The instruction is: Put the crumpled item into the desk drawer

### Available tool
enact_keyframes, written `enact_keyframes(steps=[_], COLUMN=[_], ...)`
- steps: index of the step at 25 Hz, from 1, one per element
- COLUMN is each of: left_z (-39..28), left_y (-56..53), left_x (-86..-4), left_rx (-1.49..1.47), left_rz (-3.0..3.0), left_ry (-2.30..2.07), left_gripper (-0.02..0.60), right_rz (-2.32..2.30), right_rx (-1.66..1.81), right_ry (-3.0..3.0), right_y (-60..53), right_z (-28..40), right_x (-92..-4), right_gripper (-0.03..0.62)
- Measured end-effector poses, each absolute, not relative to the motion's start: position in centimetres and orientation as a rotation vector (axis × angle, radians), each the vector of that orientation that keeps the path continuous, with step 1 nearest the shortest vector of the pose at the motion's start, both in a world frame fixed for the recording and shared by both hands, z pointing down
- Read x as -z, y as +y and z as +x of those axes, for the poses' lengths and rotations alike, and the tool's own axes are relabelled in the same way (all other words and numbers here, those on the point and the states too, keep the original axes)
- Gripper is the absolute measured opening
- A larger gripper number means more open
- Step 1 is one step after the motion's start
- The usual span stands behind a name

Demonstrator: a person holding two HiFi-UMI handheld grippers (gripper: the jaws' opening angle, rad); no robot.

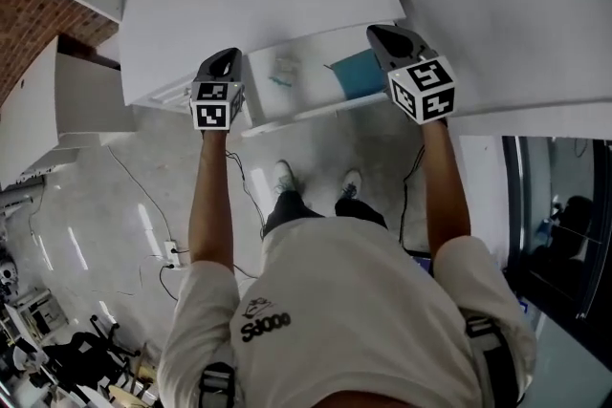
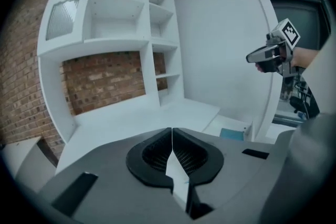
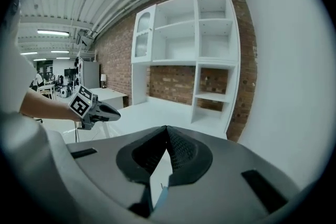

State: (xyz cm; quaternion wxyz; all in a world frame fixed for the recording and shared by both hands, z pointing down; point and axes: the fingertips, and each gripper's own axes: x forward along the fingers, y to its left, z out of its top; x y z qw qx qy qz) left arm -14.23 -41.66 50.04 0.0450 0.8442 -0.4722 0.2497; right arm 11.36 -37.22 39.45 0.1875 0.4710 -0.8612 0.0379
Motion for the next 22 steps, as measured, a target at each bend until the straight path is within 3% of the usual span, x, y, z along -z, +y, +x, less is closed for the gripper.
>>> enact_keyframes(steps=[22], left_z=[-17.3], left_y=[-33.6], left_x=[-28.3], left_rx=[-0.348], left_rz=[2.834], left_ry=[-1.862], left_gripper=[0.018], right_rz=[1.320], right_rx=[0.354], right_ry=[-2.515], right_y=[-34.3], right_z=[6.2], right_x=[-27.2], right_gripper=[-0.002])
